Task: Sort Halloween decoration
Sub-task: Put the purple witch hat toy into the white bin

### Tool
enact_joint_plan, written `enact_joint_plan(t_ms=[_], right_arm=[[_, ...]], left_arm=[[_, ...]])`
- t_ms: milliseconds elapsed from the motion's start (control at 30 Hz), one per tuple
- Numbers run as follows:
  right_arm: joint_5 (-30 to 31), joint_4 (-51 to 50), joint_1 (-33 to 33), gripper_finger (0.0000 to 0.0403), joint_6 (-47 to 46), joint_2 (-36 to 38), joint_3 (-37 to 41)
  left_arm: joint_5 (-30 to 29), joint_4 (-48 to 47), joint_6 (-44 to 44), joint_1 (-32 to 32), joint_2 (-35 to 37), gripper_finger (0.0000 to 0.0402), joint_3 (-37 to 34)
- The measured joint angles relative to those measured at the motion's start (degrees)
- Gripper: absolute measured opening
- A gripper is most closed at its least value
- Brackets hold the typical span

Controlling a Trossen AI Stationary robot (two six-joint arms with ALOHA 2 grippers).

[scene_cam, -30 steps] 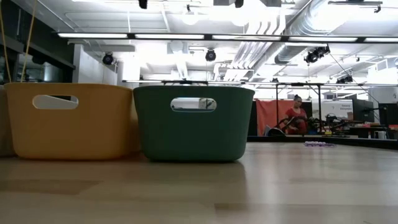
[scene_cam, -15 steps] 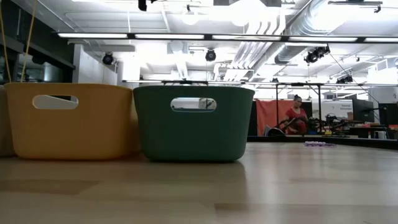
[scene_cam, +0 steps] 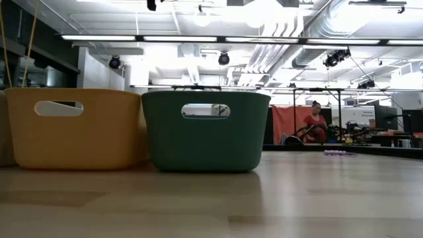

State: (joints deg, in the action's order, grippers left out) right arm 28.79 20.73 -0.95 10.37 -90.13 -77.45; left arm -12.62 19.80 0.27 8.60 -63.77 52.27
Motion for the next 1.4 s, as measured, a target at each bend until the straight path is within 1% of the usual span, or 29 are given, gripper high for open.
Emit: enact_joint_plan(t_ms=[367,467,600,900,1033,1200,1400], right_arm=[[-1.38,0.16,0.37,0.0,-1.44,0.0,0.0],[-1.37,0.16,0.37,0.0,-1.44,0.0,0.0],[-1.37,0.16,0.37,0.0,-1.51,0.02,0.0],[-1.88,0.03,0.37,0.0,-1.53,0.05,0.0],[-1.9,-0.21,0.37,0.0,-1.5,0.15,0.0],[-1.94,-0.28,0.37,0.0,-1.4,0.15,0.0],[-1.94,-0.28,0.34,0.0,-1.36,0.15,0.0]], left_arm=[[0.02,0.18,-0.2,0.0,0.0,0.0142,0.0],[0.88,0.18,-0.8,0.0,0.0,0.0138,0.0],[1.54,0.15,-1.65,0.0,-0.62,0.0114,0.0],[1.51,2.19,-2.62,0.0,-2.47,0.0041,0.0],[1.51,2.51,-2.62,0.0,-2.47,0.0023,0.0],[1.51,2.24,-1.38,0.0,-2.24,0.0021,0.0],[1.53,2.17,1.21,0.0,-1.89,0.0048,-0.02]])
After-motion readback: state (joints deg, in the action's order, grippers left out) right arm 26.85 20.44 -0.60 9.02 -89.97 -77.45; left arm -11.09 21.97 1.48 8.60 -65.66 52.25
